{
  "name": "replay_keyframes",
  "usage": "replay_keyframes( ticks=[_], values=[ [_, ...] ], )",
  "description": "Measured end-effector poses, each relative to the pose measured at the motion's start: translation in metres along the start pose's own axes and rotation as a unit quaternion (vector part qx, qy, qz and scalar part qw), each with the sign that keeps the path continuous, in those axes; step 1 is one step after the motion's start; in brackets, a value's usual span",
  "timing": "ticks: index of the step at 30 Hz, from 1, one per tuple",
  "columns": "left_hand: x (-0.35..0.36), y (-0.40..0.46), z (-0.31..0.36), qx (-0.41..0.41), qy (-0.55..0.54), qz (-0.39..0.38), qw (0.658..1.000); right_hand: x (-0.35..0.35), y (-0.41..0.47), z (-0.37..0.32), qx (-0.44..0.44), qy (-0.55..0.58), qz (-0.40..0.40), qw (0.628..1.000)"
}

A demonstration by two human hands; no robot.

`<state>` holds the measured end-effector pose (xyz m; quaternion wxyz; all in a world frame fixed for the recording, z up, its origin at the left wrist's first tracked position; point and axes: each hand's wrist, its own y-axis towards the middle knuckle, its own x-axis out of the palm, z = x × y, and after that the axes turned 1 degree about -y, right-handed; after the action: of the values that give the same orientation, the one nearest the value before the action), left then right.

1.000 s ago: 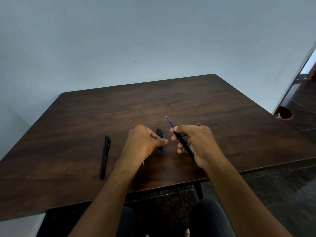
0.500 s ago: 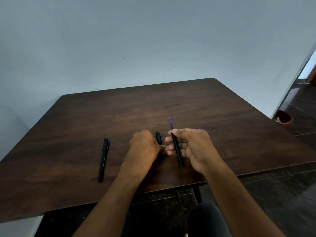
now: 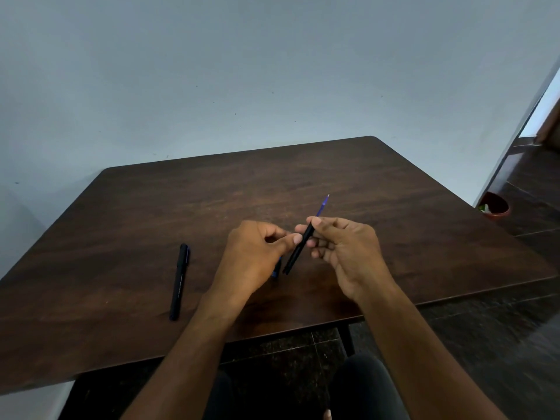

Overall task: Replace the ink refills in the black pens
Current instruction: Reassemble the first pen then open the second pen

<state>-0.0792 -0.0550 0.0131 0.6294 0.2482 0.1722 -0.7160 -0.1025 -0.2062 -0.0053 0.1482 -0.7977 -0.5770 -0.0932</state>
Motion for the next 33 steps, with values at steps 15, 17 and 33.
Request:
replay_keyframes(
  ticks=[15,17,33],
  values=[
    [0.005,-0.001,-0.003,0.052,0.000,0.048,0.998,0.002,0.004,0.003,0.000,0.049,-0.011,0.999],
    [0.008,-0.002,-0.003,0.064,0.006,0.050,0.997,0.001,0.003,0.004,-0.001,0.059,-0.016,0.998],
    [0.025,0.002,0.002,0.096,0.021,0.048,0.994,-0.036,0.019,-0.020,-0.069,0.028,0.059,0.995]
  ],
)
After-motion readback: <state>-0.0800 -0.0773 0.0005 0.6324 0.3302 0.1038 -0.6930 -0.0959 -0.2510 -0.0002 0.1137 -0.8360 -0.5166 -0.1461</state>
